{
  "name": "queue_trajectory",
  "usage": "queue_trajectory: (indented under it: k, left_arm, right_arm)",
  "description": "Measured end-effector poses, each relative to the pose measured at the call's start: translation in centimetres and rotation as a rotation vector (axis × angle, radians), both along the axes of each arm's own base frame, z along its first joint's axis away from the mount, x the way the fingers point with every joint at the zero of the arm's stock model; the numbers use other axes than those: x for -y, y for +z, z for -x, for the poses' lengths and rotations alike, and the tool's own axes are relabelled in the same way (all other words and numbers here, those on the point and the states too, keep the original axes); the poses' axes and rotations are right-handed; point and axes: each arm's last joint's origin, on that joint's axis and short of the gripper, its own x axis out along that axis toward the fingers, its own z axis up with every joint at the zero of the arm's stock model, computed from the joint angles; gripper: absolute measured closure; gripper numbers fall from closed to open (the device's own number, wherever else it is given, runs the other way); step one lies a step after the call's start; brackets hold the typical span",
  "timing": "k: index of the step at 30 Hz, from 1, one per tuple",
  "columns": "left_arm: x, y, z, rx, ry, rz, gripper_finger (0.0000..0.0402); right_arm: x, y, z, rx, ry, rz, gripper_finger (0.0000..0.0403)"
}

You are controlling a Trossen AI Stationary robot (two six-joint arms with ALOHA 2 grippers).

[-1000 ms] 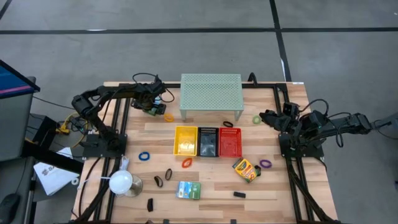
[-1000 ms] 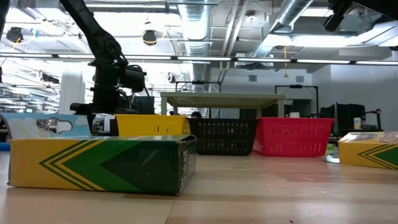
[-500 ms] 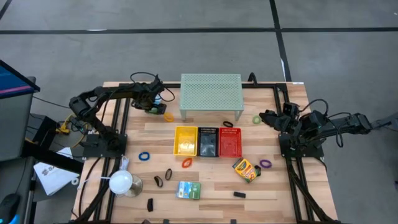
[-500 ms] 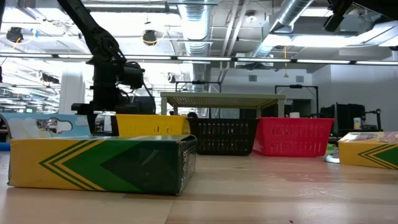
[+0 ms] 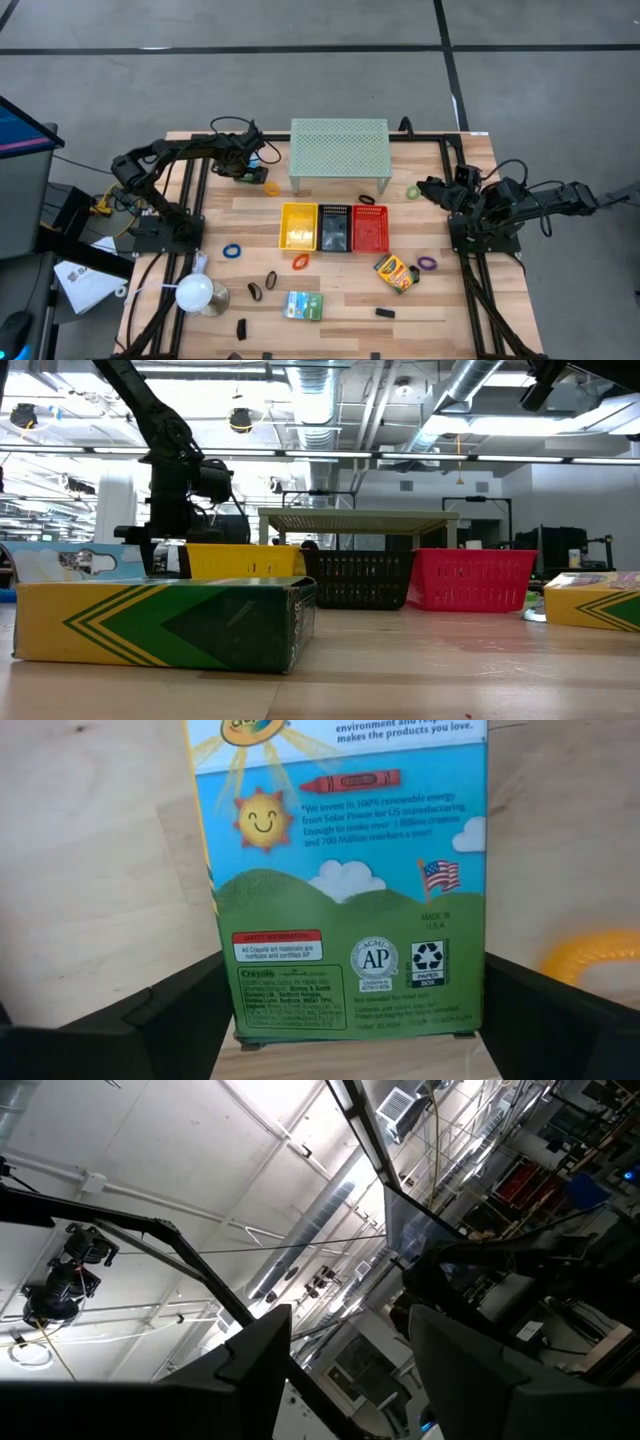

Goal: Pick & Place Office Desk Supplies
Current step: Put the crayons box into the red bin

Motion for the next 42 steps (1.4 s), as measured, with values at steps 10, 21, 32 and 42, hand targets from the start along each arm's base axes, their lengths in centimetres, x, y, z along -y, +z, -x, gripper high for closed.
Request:
queue_trajectory:
  k: [10, 21, 32, 42]
  left_arm:
    - [-0.1, 0.1, 0.0, 0.006, 0.019, -0.008, 0.0054]
    - [0.4, 0.1, -0.5, 0.042, 0.014, 0.02, 0.0054]
    - [1.1, 0.3, -1.2, 0.068, 0.007, 0.036, 0.0054]
    - [2.4, 5.3, -0.2, 0.272, 0.014, -0.06, 0.0054]
  right_arm:
    - [0.0, 0.0, 0.0, 0.0, 0.0, 0.0, 0.0202]
    - [0.0, 0.0, 0.0, 0.0, -0.003, 0.004, 0.0202]
    - [0.0, 0.0, 0.0, -0.001, -0.008, 0.005, 0.0202]
    - [0.1, 0.0, 0.0, -0.003, -0.027, 0.004, 0.0202]
